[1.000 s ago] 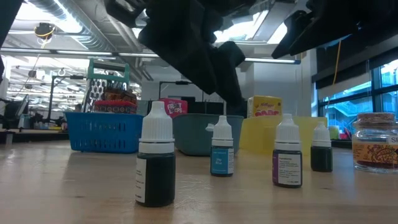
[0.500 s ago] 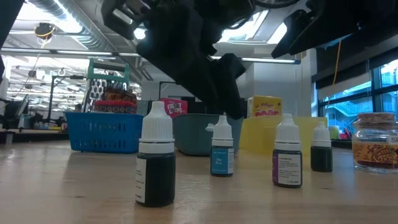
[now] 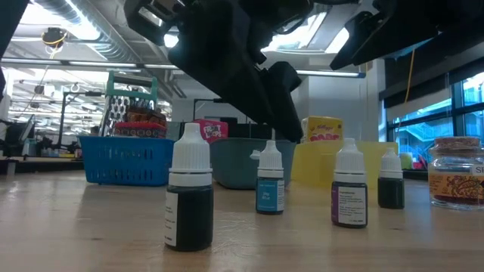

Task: Pick & Place Kitchen Items
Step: Put the small food coloring bottle into the gray bin

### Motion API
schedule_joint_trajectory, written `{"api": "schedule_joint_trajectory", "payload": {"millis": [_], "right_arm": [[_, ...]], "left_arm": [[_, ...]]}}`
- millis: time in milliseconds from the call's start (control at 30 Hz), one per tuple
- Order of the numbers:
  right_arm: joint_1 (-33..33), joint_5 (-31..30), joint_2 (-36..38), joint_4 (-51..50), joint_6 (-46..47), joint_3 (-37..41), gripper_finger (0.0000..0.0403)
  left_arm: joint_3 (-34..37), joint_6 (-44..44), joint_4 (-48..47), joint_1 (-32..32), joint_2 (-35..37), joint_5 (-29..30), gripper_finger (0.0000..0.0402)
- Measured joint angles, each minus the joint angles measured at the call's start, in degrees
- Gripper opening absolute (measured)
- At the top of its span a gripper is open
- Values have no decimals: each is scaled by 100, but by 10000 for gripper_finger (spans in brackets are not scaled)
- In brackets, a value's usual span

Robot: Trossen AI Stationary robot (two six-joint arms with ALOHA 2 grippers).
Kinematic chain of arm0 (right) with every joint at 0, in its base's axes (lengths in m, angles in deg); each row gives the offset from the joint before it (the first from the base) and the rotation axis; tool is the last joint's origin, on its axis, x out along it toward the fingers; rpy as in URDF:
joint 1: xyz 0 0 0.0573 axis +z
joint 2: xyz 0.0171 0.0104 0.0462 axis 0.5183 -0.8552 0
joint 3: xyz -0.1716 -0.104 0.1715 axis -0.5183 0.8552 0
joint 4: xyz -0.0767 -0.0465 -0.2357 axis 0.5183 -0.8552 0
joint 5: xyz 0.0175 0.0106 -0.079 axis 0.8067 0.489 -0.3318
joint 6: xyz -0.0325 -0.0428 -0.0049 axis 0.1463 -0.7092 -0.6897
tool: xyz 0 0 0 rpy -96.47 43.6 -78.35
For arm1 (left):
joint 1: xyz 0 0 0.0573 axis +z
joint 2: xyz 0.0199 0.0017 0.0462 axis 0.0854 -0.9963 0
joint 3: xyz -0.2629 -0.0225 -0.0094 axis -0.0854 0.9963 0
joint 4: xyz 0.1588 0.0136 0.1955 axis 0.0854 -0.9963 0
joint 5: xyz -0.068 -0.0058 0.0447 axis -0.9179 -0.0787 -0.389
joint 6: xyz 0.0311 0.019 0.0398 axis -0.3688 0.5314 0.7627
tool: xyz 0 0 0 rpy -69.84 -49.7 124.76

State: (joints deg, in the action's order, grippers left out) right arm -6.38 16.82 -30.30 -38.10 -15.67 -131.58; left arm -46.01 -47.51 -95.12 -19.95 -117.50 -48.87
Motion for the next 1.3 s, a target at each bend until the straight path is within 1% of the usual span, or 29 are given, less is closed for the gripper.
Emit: {"api": "schedule_joint_trajectory", "payload": {"millis": [300, 367, 533, 767, 867, 1100, 1200, 1300], "right_arm": [[0, -15, 0, 43, -20, -1, 332], [0, 80, 0, 37, -20, 0, 332], [1, 120, 0, 41, -2, 0, 332], [1, 162, 0, 134, 0, -2, 332], [0, 270, 0, 137, -1, -2, 332], [0, 285, 0, 209, -1, -2, 332], [2, 285, 0, 257, -16, -2, 332], [0, 285, 0, 285, -60, -3, 332]], "left_arm": [[0, -89, -9, -26, -2, 22, 251], [-2, -89, 29, -26, -43, 22, 251], [-3, -144, 192, -23, -181, -140, 251], [4, -317, 30, -19, -179, -183, 249], [4, -332, 7, -19, -184, -188, 241], [31, -290, -8, -4, -201, -334, 211], [178, -303, 172, 10, -201, -375, 204], [338, -371, 499, 79, -201, -648, 202]]}}
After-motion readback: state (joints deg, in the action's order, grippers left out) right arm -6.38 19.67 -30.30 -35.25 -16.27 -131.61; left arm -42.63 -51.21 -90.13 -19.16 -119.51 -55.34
